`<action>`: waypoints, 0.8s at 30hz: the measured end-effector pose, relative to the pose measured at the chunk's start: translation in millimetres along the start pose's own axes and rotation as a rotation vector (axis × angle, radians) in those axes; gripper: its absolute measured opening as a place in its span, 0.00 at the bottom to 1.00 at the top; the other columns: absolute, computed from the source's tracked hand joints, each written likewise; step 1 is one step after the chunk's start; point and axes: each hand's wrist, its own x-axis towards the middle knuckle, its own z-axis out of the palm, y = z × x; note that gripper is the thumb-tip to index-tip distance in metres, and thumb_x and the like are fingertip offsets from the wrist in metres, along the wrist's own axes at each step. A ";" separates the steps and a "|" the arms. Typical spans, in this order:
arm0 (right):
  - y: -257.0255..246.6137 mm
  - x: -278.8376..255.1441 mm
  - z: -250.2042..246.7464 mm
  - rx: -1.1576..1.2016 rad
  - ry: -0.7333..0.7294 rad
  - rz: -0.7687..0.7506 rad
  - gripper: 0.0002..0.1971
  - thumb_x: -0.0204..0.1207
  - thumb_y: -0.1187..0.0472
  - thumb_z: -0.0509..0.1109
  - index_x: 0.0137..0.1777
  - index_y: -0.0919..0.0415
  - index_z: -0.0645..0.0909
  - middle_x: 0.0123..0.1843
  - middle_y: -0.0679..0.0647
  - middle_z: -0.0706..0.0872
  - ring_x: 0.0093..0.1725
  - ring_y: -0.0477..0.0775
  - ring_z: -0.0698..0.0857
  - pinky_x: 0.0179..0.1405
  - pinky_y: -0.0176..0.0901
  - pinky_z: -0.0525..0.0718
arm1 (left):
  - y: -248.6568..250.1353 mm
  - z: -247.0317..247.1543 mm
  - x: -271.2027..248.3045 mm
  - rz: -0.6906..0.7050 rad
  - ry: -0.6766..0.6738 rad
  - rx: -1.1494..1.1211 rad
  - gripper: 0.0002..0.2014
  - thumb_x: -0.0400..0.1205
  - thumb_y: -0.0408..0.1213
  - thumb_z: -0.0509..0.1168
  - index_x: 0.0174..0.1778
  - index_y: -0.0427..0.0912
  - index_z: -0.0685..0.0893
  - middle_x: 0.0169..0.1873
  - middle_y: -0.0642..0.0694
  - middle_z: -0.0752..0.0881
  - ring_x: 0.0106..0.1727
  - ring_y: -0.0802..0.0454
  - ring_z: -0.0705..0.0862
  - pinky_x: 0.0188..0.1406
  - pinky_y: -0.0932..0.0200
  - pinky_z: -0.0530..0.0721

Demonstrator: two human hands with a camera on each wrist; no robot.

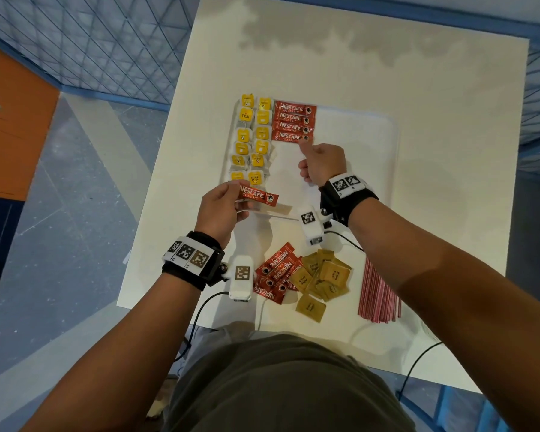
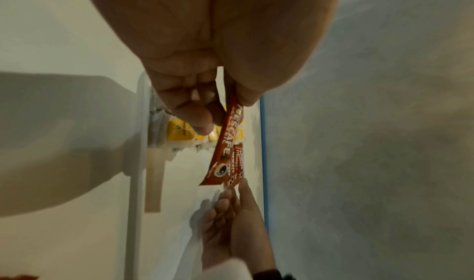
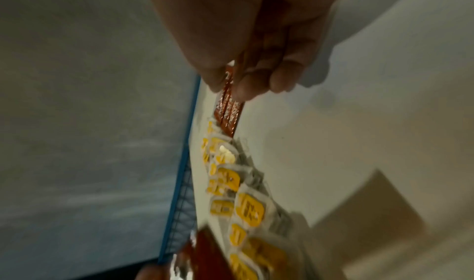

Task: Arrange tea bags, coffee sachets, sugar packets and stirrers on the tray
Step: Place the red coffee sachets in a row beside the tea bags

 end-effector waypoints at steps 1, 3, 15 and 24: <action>1.6 -9.2 0.0 -0.024 -0.068 -0.024 0.18 0.83 0.45 0.71 0.43 0.61 0.87 0.33 0.54 0.90 0.25 0.49 0.83 0.24 0.38 0.82 | 0.6 1.4 1.8 0.002 0.003 -0.012 0.13 0.90 0.37 0.59 0.53 0.43 0.90 0.40 0.47 0.91 0.35 0.53 0.86 0.40 0.59 0.81; 7.6 -25.1 0.2 -0.092 -0.232 -0.081 0.19 0.82 0.42 0.71 0.47 0.60 0.89 0.38 0.54 0.92 0.28 0.50 0.84 0.28 0.42 0.82 | 3.3 5.4 5.9 0.007 0.002 -0.035 0.13 0.90 0.37 0.60 0.52 0.43 0.91 0.37 0.49 0.90 0.34 0.53 0.83 0.37 0.60 0.79; 22.7 -45.8 -4.2 0.025 -0.339 -0.184 0.08 0.83 0.60 0.74 0.57 0.62 0.90 0.46 0.56 0.93 0.35 0.48 0.83 0.31 0.39 0.81 | 6.4 26.4 20.3 0.023 -0.021 -0.143 0.12 0.90 0.35 0.59 0.57 0.39 0.89 0.44 0.38 0.88 0.35 0.48 0.83 0.33 0.59 0.83; 14.3 -38.1 -21.2 -0.062 -0.273 -0.243 0.04 0.82 0.62 0.75 0.53 0.58 0.90 0.42 0.53 0.94 0.30 0.44 0.82 0.30 0.37 0.80 | -0.3 27.4 11.4 0.029 -0.087 -0.106 0.10 0.90 0.39 0.61 0.57 0.41 0.88 0.40 0.44 0.85 0.41 0.48 0.84 0.37 0.59 0.83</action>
